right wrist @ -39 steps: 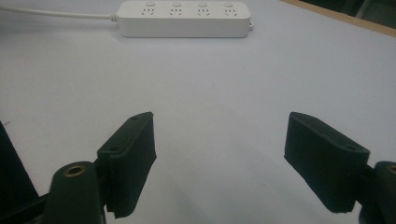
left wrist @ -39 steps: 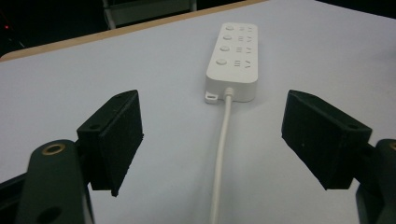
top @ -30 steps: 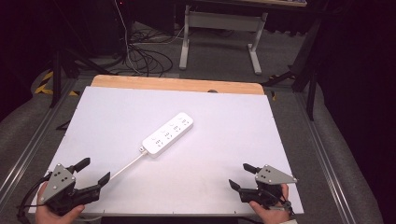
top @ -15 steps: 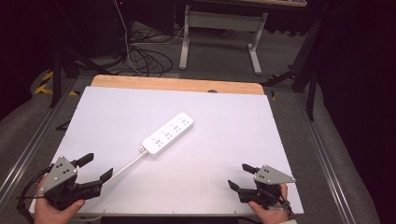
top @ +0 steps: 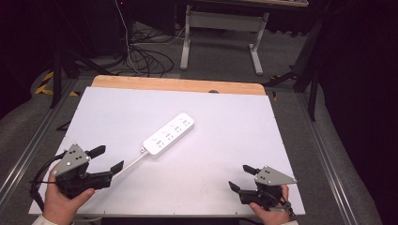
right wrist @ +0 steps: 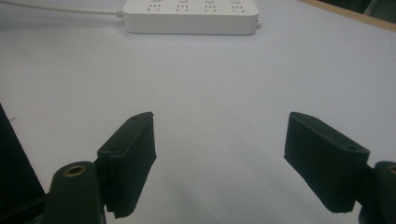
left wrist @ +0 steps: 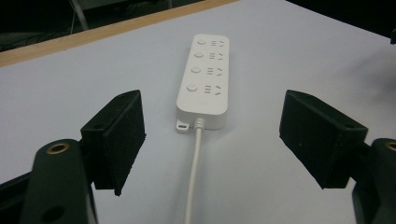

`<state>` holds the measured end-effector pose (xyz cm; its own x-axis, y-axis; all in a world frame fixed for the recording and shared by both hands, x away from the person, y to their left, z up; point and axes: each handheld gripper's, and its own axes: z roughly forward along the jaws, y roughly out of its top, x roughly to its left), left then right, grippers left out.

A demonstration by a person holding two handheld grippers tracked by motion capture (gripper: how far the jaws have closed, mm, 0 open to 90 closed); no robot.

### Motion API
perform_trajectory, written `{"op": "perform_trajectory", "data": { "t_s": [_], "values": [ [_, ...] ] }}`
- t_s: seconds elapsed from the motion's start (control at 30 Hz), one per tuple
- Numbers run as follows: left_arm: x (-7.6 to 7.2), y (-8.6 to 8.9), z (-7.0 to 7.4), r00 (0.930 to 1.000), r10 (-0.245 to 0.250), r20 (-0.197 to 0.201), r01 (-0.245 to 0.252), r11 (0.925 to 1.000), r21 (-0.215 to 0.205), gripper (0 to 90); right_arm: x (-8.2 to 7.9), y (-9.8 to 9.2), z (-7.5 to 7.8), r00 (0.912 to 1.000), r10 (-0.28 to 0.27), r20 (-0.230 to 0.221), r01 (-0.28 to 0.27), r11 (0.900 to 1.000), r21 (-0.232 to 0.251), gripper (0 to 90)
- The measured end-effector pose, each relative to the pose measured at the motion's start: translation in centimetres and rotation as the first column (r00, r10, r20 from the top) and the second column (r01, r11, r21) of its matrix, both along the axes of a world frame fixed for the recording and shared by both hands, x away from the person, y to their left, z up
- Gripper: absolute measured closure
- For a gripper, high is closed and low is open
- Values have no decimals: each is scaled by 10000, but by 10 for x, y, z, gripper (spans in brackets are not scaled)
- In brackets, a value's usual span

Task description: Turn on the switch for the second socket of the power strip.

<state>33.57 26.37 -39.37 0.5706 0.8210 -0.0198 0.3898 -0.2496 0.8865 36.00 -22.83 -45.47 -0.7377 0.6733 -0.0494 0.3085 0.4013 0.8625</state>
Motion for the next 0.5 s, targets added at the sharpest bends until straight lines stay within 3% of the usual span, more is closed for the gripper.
{"op": "perform_trajectory", "data": {
  "t_s": [0.17, 0.5],
  "values": [
    [8, -11, 6, 9996, -272, 101, 269, 9991, 317, 229, 0, 0, 0, 10000, 9, -1, -9, 10000, -11, 253],
    [24, -26, 13, 9993, -338, 150, 326, 9970, 701, 246, 0, 1, 0, 10000, -2, -25, 2, 10000, -77, 255]
  ]
}}
